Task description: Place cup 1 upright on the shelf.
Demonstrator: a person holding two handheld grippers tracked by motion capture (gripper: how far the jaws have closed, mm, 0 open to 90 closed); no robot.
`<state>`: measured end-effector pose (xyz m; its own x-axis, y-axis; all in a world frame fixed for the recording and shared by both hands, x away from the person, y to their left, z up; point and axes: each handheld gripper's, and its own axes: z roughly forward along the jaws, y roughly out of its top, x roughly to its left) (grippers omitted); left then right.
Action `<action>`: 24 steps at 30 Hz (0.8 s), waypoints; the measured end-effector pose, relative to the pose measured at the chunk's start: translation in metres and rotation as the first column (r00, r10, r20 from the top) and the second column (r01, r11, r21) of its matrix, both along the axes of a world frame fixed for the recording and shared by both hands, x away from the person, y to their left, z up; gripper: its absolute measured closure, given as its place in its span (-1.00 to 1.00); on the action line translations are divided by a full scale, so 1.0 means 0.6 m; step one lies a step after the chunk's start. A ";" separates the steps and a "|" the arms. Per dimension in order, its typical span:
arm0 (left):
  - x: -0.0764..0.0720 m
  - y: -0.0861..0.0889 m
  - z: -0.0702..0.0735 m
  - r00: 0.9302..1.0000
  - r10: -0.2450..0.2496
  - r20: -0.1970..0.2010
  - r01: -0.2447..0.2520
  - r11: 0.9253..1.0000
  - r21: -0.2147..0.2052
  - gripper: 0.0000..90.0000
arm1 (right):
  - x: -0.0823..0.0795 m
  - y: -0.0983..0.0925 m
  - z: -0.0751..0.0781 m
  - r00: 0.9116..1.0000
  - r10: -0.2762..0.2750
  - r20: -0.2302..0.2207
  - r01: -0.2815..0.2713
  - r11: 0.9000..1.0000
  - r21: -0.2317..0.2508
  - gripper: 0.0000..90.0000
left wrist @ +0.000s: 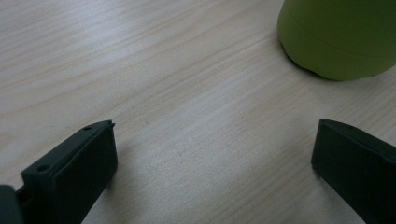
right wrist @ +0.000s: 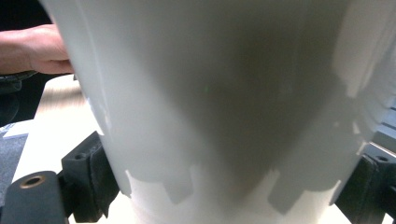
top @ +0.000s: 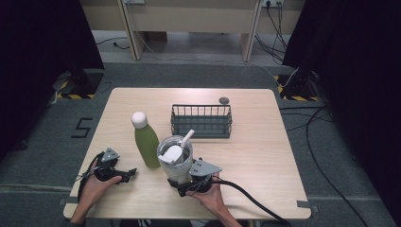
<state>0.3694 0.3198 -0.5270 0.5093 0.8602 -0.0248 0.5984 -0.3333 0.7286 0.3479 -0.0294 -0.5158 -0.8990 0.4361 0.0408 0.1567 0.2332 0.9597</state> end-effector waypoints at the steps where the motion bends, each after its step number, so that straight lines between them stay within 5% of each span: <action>1: 0.000 0.000 0.000 1.000 0.000 0.000 0.000 1.000 0.000 -1.00 | 0.002 0.000 0.000 1.000 0.002 0.005 -0.002 1.000 0.002 -0.74; 24: 0.000 0.000 0.000 1.000 -0.001 0.000 0.001 1.000 0.001 -1.00 | 0.013 -0.018 0.030 0.999 -0.039 0.023 0.039 0.999 0.009 -0.74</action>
<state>0.3693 0.3199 -0.5269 0.5104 0.8596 -0.0239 0.5979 -0.3347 0.7284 0.3555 -0.0403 -0.4976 -0.8819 0.4708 0.0238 0.1428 0.2189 0.9652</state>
